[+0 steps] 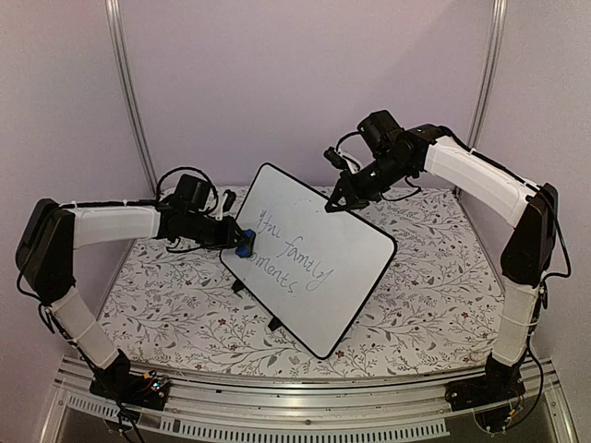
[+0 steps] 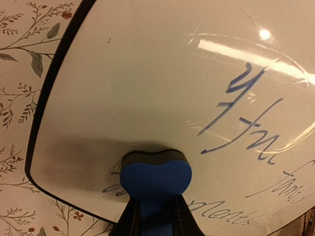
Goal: Erase the whiteboard
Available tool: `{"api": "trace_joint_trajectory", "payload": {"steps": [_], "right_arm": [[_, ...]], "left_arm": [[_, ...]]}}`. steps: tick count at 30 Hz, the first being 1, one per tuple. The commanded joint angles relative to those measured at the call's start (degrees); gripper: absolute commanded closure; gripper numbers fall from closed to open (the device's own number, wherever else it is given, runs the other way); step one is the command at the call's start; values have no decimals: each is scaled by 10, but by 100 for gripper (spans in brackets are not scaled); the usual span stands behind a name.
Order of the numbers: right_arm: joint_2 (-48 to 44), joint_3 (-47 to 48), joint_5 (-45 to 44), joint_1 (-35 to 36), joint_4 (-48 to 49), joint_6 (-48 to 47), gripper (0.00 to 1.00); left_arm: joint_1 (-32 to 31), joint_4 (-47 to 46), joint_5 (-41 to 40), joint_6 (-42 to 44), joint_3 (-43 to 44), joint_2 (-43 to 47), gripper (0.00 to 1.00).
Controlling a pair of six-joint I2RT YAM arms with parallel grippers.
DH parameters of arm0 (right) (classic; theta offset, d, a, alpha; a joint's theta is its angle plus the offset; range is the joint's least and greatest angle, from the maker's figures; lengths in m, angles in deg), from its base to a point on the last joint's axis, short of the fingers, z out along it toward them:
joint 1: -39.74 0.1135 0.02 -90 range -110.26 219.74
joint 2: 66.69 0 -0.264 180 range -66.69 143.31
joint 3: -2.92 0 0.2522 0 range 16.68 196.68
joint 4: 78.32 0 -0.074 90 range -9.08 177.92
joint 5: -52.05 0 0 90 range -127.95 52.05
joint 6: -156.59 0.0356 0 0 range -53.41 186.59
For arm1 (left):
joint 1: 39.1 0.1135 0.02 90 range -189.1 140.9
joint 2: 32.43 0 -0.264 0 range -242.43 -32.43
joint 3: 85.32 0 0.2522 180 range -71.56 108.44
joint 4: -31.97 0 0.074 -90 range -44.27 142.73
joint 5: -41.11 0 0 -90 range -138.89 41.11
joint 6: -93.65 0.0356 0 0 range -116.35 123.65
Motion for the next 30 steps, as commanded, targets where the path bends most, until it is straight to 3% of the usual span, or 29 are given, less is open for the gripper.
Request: {"api": "trace_joint_trajectory", "payload": {"steps": [1, 12, 25, 30], "right_arm": [[3, -6, -28, 21, -25, -65, 100], [4, -5, -27, 21, -25, -65, 100], [7, -4, -25, 21, -26, -65, 100], [6, -4, -25, 21, -26, -65, 100]], "left_arm": [[-11, -6, 0, 11, 56, -30, 100], [-13, 24, 19, 23, 153, -88, 100], [-28, -31, 15, 8, -8, -7, 100], [-27, -28, 3, 13, 0, -9, 100]]}}
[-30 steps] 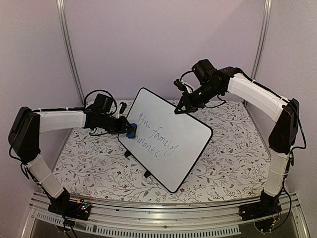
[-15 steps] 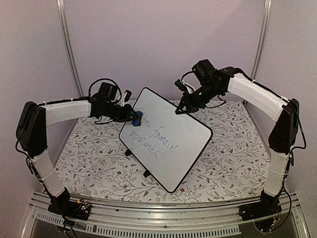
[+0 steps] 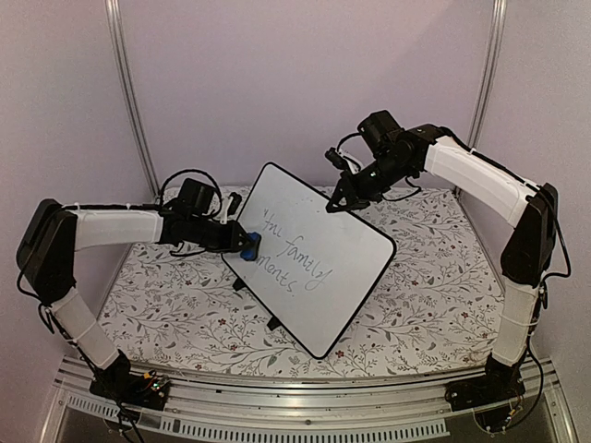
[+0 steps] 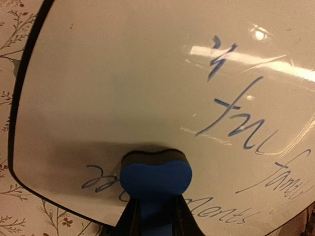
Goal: Erase the whiteboard
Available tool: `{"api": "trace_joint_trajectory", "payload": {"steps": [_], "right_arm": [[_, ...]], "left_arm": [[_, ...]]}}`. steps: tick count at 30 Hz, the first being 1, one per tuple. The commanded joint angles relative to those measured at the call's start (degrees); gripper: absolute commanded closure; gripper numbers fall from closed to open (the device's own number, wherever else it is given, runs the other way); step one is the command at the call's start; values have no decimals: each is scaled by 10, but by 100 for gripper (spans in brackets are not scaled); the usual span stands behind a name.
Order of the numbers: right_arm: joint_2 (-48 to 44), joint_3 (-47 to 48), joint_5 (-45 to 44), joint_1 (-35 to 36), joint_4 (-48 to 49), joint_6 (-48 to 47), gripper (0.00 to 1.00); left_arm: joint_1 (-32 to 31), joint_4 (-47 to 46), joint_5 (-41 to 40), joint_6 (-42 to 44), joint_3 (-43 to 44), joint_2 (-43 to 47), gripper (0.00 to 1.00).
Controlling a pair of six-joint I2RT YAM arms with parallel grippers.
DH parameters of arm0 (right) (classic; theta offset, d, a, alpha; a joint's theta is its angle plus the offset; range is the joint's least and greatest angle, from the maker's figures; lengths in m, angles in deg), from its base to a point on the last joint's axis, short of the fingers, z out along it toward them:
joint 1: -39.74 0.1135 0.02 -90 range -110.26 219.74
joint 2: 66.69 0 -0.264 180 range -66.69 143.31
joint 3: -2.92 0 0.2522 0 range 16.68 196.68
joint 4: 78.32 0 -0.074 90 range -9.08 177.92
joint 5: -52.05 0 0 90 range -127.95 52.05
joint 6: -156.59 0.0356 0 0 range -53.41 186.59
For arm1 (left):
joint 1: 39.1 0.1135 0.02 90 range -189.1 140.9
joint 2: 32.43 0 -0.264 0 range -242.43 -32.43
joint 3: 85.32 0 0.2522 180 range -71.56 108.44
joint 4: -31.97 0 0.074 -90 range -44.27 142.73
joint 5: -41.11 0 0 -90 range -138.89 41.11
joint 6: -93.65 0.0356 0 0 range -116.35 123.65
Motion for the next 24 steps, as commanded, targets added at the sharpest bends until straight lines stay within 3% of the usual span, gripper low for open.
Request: {"api": "trace_joint_trajectory", "payload": {"steps": [1, 15, 24], "right_arm": [[6, -4, -18, 22, -22, -74, 100], [6, -7, -18, 22, -21, -74, 100], [5, -5, -18, 22, -21, -74, 100]], "left_arm": [[-10, 1, -10, 3, 14, -7, 100], [-10, 35, -8, 19, 177, -82, 100], [-19, 19, -12, -1, 91, -51, 100]]}}
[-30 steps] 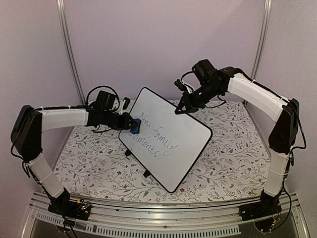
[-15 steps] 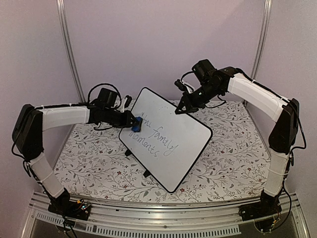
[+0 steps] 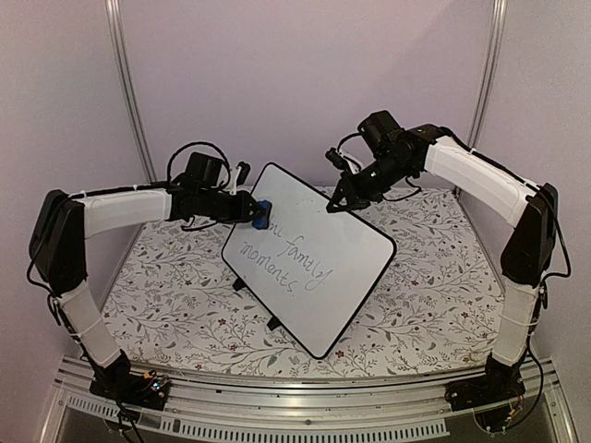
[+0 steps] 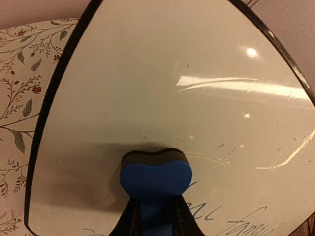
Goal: Erase the whiteboard
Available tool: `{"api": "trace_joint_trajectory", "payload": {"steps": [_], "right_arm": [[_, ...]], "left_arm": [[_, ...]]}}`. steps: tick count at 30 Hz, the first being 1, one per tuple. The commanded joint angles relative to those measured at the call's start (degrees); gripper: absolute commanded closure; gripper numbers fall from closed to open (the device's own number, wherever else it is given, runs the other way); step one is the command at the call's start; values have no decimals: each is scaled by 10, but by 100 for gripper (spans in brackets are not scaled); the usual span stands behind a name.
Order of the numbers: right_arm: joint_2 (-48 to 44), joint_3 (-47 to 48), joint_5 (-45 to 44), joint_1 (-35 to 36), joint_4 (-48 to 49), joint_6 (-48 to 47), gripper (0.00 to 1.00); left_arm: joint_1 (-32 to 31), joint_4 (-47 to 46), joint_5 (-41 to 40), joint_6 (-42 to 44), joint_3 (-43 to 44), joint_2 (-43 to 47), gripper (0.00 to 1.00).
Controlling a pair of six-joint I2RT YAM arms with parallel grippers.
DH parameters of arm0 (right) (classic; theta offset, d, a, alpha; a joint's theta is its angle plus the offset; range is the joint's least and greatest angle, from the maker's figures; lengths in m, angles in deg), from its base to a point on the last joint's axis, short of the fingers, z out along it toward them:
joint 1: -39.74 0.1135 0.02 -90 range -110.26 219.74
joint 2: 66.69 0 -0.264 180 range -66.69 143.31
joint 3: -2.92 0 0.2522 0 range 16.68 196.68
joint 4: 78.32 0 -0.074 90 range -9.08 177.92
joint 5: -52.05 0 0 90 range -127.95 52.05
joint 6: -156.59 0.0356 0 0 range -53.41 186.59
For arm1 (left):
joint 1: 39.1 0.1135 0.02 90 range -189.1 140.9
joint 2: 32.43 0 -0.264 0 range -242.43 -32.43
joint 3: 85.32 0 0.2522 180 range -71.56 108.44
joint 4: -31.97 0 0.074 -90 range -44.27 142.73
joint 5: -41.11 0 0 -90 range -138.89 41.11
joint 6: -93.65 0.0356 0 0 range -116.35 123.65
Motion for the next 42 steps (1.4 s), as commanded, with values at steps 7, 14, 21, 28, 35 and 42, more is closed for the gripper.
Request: {"api": "trace_joint_trajectory", "payload": {"steps": [7, 14, 21, 28, 35, 42], "right_arm": [[8, -4, -17, 23, -20, -75, 100], [7, -4, -18, 23, -20, -75, 100], [6, -5, -18, 23, -21, -75, 100], [8, -5, -19, 23, -21, -75, 100], [8, -4, -19, 23, -20, -75, 100], [8, -4, -19, 23, -21, -75, 100]], "left_arm": [[-31, -21, -2, -18, -143, 37, 100], [-36, -30, -2, -16, -152, 43, 100], [-36, 0, -6, 3, -55, 17, 100], [-36, 25, -8, 12, 20, -13, 100], [-43, 12, -8, -2, -41, 9, 100], [-52, -21, -11, -23, -140, 49, 100]]}}
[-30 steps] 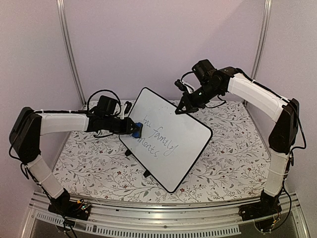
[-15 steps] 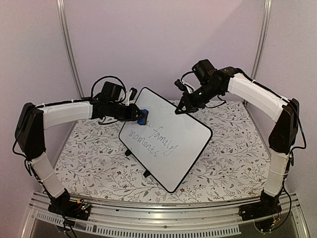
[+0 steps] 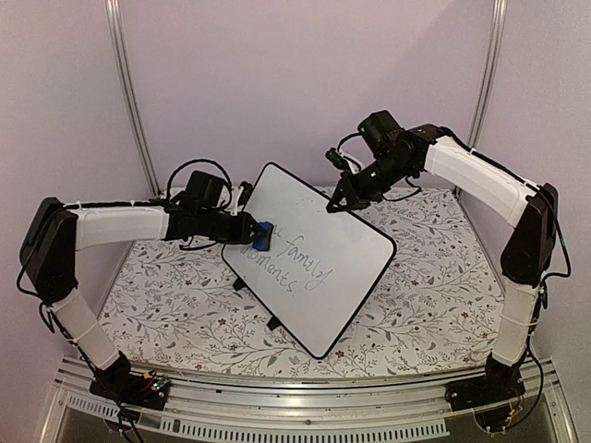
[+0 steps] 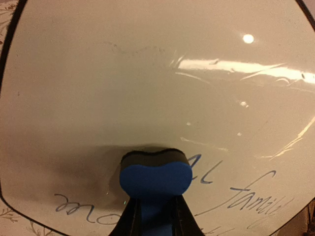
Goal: Erase the whiteboard
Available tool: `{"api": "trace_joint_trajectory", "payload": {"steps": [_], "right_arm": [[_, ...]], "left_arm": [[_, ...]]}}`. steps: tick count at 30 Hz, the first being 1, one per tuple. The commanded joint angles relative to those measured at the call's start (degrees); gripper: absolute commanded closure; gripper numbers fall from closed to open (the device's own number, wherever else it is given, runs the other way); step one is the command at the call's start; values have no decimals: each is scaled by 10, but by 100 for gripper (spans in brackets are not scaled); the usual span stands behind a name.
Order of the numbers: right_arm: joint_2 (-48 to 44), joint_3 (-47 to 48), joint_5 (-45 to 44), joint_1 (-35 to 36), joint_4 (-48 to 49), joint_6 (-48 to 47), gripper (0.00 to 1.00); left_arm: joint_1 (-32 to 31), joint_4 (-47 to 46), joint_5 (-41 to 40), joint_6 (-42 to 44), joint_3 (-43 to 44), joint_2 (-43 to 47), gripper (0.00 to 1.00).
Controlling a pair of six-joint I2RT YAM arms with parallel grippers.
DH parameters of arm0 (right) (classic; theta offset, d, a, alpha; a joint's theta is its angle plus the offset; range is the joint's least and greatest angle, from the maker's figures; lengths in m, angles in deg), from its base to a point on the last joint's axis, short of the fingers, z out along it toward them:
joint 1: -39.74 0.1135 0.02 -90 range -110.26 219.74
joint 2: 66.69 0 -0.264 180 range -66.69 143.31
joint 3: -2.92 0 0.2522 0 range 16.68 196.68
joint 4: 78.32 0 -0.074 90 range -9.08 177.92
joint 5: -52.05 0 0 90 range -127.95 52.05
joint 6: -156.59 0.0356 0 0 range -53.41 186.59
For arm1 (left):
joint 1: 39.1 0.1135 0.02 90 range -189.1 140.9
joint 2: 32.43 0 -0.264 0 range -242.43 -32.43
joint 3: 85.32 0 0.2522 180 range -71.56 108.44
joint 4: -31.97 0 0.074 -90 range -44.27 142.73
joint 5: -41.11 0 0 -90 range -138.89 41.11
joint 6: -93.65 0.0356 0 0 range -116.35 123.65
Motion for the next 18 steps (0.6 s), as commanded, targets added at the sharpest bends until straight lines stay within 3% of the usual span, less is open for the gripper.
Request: {"api": "trace_joint_trajectory", "payload": {"steps": [1, 8, 18], "right_arm": [[8, -4, -19, 24, -21, -75, 100], [8, -5, -19, 24, -21, -75, 100], [10, -3, -19, 24, -21, -75, 100]], "left_arm": [[-21, 5, -3, -16, -57, 9, 100], [-22, -2, -3, -17, -64, 21, 100], [-24, 40, 1, 6, 64, -12, 100]]}}
